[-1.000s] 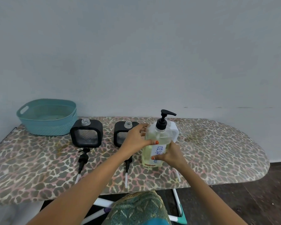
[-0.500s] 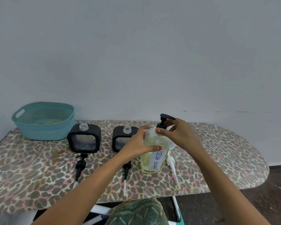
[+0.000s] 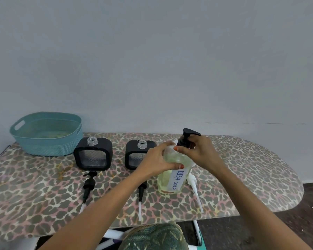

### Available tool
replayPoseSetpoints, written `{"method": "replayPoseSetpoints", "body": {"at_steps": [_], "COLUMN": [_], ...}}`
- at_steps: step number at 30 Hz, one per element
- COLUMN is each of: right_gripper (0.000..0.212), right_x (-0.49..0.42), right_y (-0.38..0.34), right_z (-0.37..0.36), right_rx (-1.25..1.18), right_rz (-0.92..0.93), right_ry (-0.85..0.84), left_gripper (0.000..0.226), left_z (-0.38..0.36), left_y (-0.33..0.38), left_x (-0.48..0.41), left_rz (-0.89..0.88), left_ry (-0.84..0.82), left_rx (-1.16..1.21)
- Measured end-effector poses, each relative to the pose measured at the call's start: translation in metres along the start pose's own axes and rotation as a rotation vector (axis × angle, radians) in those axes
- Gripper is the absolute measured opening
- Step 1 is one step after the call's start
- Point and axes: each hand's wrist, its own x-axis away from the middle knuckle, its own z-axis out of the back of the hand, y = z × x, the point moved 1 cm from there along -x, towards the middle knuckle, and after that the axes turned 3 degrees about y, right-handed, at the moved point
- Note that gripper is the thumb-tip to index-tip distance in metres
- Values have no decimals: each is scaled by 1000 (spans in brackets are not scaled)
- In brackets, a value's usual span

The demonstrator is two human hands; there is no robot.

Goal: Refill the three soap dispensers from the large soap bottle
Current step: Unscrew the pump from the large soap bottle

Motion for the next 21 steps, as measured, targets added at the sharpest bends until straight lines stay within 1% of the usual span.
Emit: {"method": "replayPoseSetpoints", "body": {"at_steps": [3,10,14,17,19,21], "right_gripper": [16,14,18,29,31,32], "right_x": [-3,-12,-17,-18,-17,-14], "right_y": [2,8,11,8,5,0], "right_z": [1,6,16,24,24,19], "right_rx": [-7,-77,-112,-157,-119,-69], "right_rz": [11,28,99,53,11,-34], "right_ry": [-32,-123,-303,-410,-411,-301], "left_gripper": [85,84,86,90,91,86], "left_z": [1,3,4,3,2,2], "left_y": [-1,0,0,-1,-2,-1], "left_x": [-1,-1,1,3,2,2], "left_rz": [0,-1,-22,-35,-28,-17], "left_ry": [-5,-16,-30,-31,-29,-24], "left_rx": [7,20,-13,-14,-1,-2]}}
